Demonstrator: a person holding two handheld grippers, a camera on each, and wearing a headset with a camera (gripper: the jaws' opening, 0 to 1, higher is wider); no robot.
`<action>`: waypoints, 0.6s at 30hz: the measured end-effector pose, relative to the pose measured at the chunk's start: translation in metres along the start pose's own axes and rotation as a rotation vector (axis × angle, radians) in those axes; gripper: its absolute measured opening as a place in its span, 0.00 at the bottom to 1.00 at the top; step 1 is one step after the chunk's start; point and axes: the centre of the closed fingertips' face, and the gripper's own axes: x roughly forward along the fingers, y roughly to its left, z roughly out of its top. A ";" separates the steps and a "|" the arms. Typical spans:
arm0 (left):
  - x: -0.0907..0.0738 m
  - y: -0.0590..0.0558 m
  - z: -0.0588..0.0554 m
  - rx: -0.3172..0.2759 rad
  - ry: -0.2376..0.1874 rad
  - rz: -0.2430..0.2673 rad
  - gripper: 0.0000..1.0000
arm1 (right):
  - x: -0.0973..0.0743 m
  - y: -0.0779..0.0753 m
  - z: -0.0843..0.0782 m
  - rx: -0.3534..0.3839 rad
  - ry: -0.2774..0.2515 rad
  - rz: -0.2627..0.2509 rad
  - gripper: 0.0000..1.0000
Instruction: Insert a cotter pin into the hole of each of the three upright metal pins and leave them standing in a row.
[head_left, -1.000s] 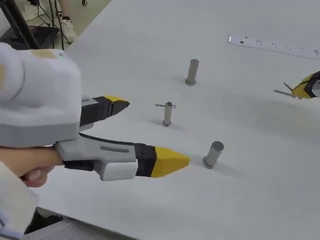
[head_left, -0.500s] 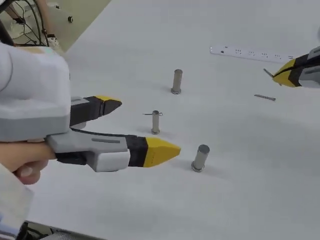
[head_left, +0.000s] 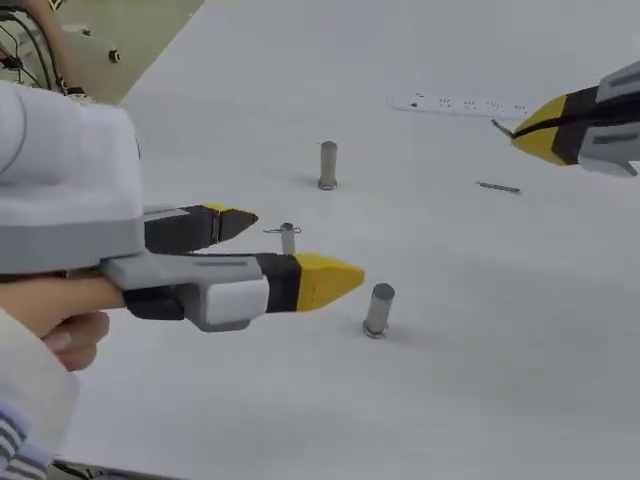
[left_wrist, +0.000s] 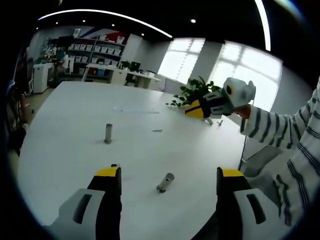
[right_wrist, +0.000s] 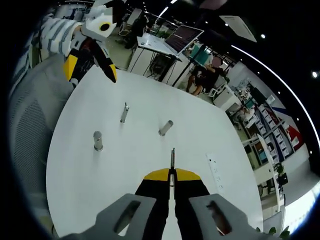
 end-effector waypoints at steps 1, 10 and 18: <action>0.002 -0.001 0.002 -0.008 -0.005 -0.005 0.75 | -0.003 0.003 0.004 -0.003 -0.008 -0.005 0.00; 0.020 -0.022 0.012 -0.030 -0.006 -0.064 0.65 | -0.015 0.027 0.031 -0.081 -0.057 -0.028 0.00; 0.033 -0.033 0.012 -0.021 0.013 -0.083 0.59 | -0.009 0.056 0.046 -0.190 -0.059 -0.023 0.00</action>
